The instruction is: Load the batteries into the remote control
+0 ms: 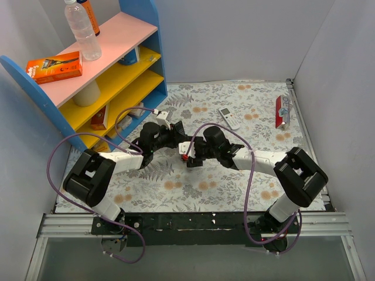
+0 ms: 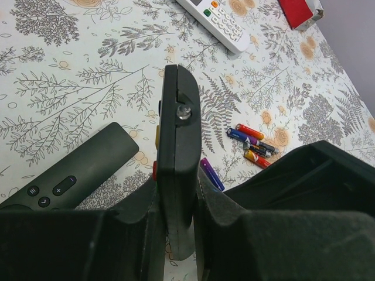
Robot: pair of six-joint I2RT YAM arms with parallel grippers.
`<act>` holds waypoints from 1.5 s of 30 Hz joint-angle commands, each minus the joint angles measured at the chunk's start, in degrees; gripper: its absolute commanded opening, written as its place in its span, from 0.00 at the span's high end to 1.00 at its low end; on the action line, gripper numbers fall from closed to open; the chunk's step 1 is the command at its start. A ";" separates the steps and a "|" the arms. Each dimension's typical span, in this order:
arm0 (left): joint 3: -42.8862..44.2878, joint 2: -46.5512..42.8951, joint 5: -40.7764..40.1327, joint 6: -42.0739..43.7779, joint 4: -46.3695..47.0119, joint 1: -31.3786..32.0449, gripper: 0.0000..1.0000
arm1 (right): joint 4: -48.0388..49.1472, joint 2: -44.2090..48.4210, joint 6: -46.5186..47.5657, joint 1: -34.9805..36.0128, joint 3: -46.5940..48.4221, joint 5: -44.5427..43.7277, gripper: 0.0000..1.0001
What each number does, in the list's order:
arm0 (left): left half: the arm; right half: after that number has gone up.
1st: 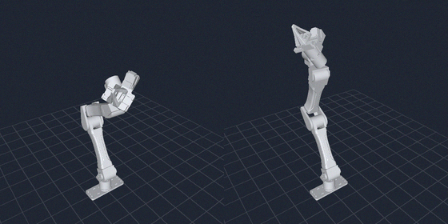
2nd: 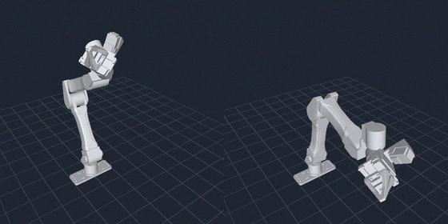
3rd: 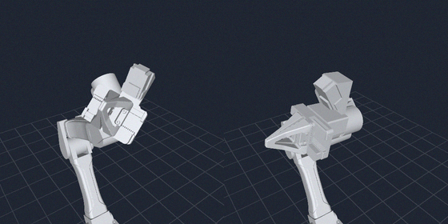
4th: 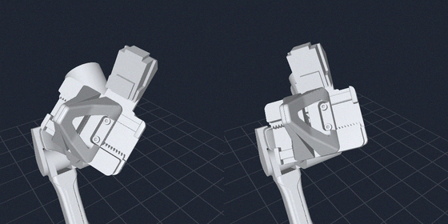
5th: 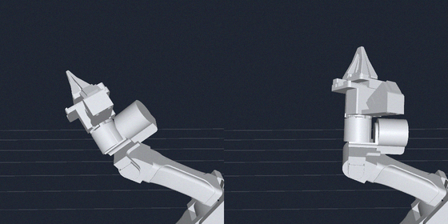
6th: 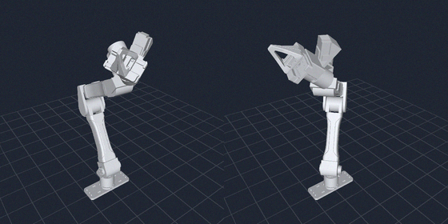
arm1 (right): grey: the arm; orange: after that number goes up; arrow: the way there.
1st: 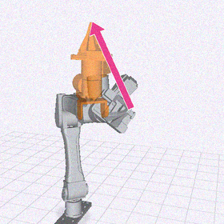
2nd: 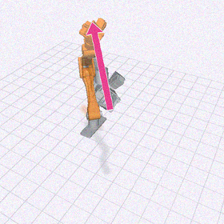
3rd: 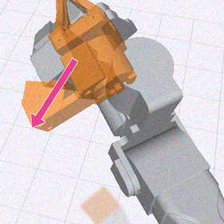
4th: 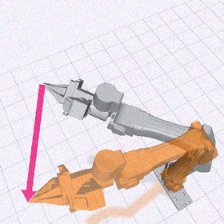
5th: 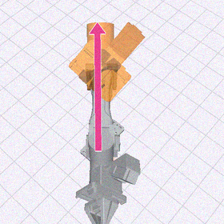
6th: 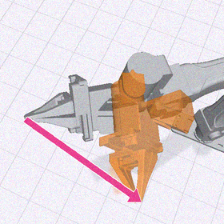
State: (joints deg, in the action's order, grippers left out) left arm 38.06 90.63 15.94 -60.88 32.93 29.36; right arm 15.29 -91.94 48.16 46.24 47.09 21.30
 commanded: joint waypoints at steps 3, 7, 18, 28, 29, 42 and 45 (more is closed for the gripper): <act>2.10 0.60 0.93 0.68 -2.08 0.34 1.00 | 2.47 1.59 0.35 -0.18 0.28 -0.38 0.22; 2.45 0.60 1.02 0.68 -2.60 0.34 1.00 | 1.41 -0.51 0.27 -0.18 0.63 0.14 0.23; 3.24 1.39 0.76 0.41 -3.57 0.26 1.00 | 0.62 -4.12 -0.26 -0.45 0.72 -0.21 0.25; 3.60 2.01 1.89 0.15 -3.66 0.34 1.00 | 0.35 -4.13 -0.35 -0.45 1.69 3.22 0.26; 3.68 2.18 1.98 0.15 -3.66 0.34 1.00 | 0.53 -4.04 -0.26 -0.45 1.69 3.22 0.26; 4.12 2.89 3.21 -0.47 -3.83 0.34 1.00 | 0.44 -2.54 -0.09 -0.36 1.95 5.07 0.27; 4.04 2.89 3.30 -0.47 -3.66 0.34 1.00 | 0.44 -2.54 -0.08 -0.45 2.21 5.16 0.26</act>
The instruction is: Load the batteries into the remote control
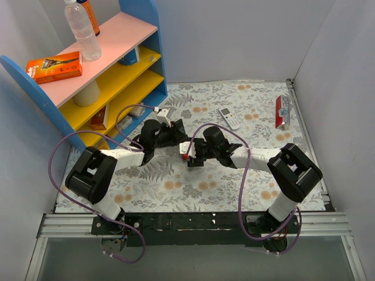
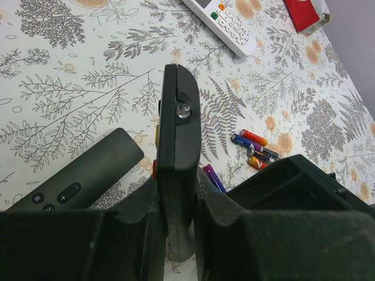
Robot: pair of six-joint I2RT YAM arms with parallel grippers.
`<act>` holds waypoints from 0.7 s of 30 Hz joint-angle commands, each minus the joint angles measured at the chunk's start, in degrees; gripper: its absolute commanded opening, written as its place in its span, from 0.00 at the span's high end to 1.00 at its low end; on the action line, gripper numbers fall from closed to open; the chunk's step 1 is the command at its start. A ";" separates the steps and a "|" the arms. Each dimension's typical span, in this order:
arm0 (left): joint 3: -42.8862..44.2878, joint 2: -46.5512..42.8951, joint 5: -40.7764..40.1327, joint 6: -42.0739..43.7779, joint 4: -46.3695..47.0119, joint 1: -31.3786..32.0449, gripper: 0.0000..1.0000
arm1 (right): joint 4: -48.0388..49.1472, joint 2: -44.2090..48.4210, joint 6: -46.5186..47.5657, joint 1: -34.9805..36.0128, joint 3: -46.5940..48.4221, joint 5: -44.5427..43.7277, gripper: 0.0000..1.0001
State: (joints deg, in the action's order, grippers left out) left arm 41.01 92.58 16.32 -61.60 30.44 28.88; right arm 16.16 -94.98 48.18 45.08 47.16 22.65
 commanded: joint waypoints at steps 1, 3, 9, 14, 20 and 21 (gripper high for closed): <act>1.17 1.03 2.93 0.17 -1.26 0.82 1.00 | -0.43 0.50 -0.11 0.80 2.24 3.89 0.26; 1.26 1.03 3.20 0.17 -1.34 0.82 1.00 | -0.43 0.32 -0.02 0.71 2.41 3.89 0.26; 1.26 1.03 2.41 0.34 -1.61 0.91 1.00 | 2.64 2.69 -0.37 0.71 0.57 1.08 0.26; 1.79 1.20 1.79 0.26 -2.75 0.91 1.00 | 3.87 4.10 -0.90 0.71 -0.57 0.90 0.26; 1.88 1.20 1.44 0.17 -3.28 0.91 1.00 | 2.91 2.87 -0.55 0.71 -0.05 0.46 0.26; 1.88 1.20 1.26 0.08 -3.45 0.91 1.00 | 2.13 2.43 -0.46 0.71 0.13 0.20 0.26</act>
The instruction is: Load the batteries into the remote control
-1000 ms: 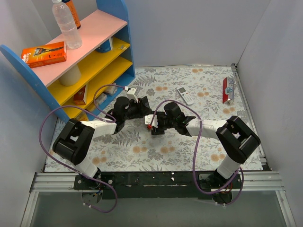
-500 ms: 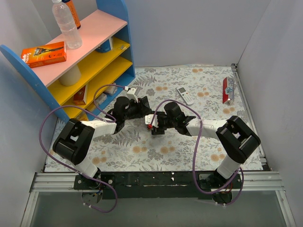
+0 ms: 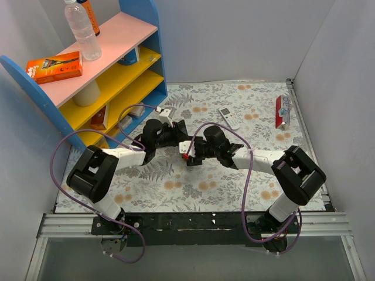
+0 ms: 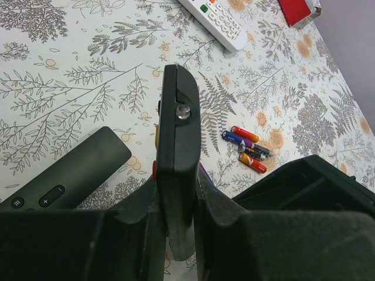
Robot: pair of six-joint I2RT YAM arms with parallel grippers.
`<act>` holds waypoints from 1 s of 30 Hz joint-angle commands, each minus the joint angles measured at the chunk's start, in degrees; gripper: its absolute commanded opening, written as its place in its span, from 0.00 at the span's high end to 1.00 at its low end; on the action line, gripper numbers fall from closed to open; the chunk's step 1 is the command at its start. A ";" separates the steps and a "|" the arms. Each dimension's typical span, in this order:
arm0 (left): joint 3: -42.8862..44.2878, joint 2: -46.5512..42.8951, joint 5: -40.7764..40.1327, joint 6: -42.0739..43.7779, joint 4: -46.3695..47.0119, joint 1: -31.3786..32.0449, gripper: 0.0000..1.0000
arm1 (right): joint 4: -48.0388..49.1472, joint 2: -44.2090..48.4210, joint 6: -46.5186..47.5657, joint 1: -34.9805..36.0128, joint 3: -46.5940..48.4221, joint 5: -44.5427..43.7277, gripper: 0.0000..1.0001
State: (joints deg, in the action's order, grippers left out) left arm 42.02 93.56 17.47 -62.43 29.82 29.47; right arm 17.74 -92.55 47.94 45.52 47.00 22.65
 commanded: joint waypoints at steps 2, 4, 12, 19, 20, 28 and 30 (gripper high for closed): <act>0.96 0.22 -0.16 0.91 -3.02 0.32 1.00 | 0.28 -0.26 -0.31 0.19 -0.07 -0.41 0.26; 0.96 0.22 -0.42 0.91 -3.19 0.32 1.00 | 0.28 -0.44 -0.39 0.19 -0.86 -1.47 0.26; 1.40 0.31 -0.60 0.82 -3.98 0.32 1.00 | -0.33 -0.70 -1.10 -0.08 -1.65 -1.56 0.27; 1.57 0.75 -0.07 0.74 -3.98 0.32 1.00 | -1.47 -1.23 -1.19 0.01 -0.86 1.51 0.28; 1.57 0.75 -0.16 0.74 -3.98 0.32 1.00 | -2.09 -1.57 -1.19 -0.08 -0.51 1.95 0.28; 1.57 0.57 0.45 0.74 -3.63 0.32 1.00 | -5.95 -4.04 -0.22 -0.08 1.95 2.92 0.29; 1.66 0.57 0.46 0.82 -3.72 0.32 1.00 | -6.84 -4.83 -0.04 -0.16 2.48 3.10 0.29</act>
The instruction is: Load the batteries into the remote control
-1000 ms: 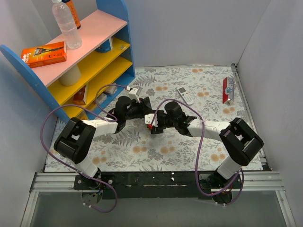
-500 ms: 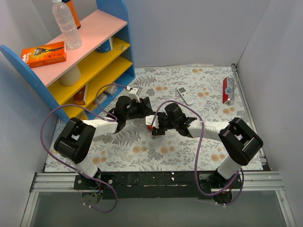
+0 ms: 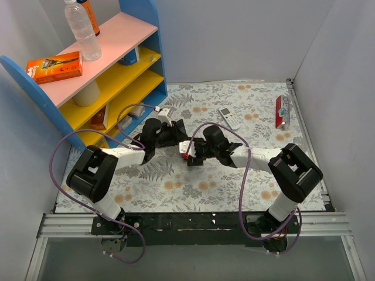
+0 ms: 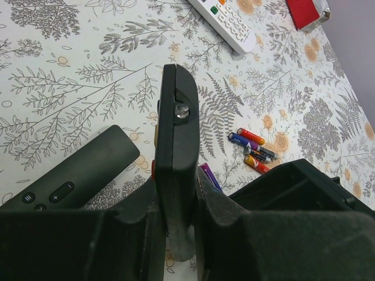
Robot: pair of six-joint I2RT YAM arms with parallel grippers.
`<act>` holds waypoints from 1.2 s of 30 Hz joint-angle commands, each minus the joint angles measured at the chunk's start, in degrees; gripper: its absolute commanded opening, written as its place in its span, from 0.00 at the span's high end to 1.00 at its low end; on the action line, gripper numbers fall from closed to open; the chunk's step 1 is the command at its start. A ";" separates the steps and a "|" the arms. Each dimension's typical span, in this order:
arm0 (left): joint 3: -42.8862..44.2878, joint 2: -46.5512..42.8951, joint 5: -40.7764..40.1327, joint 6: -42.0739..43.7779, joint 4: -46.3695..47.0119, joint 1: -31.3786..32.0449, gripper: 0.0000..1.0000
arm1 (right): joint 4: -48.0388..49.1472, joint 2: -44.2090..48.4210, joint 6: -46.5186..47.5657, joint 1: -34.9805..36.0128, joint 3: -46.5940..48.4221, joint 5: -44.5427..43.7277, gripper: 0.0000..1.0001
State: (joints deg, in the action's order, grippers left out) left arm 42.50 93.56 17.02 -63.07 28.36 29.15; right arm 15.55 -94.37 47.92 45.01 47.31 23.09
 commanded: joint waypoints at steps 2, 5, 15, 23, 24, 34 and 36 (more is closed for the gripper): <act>1.09 0.57 0.83 1.46 -2.17 0.56 1.00 | -4.74 -3.54 -0.02 -0.19 2.09 3.27 0.30; 1.18 0.84 0.91 1.28 -1.90 0.65 1.00 | -5.53 -3.72 -0.11 -0.54 1.82 3.36 0.33; 1.27 0.48 -0.76 2.07 -2.34 0.56 1.00 | -12.29 -4.60 0.42 -0.81 3.14 5.82 0.56; 0.92 -0.13 -3.56 2.33 -2.96 0.65 1.00 | -13.88 -3.54 0.33 -0.81 2.96 6.00 0.58; 0.83 -0.22 -3.92 2.34 -3.13 0.65 1.00 | -14.32 -3.54 0.33 -0.81 2.88 6.00 0.59; 0.65 -0.31 -7.34 2.25 -4.10 0.65 1.00 | -14.50 -1.17 -0.20 -0.81 2.26 6.70 0.68; 0.56 -0.39 -8.05 2.25 -4.36 0.65 1.00 | -15.11 -1.08 -0.11 -0.81 2.44 6.62 0.68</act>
State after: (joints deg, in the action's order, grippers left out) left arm 42.92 93.76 14.24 -63.51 27.55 29.47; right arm 11.16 -95.70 50.06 42.98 51.53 24.64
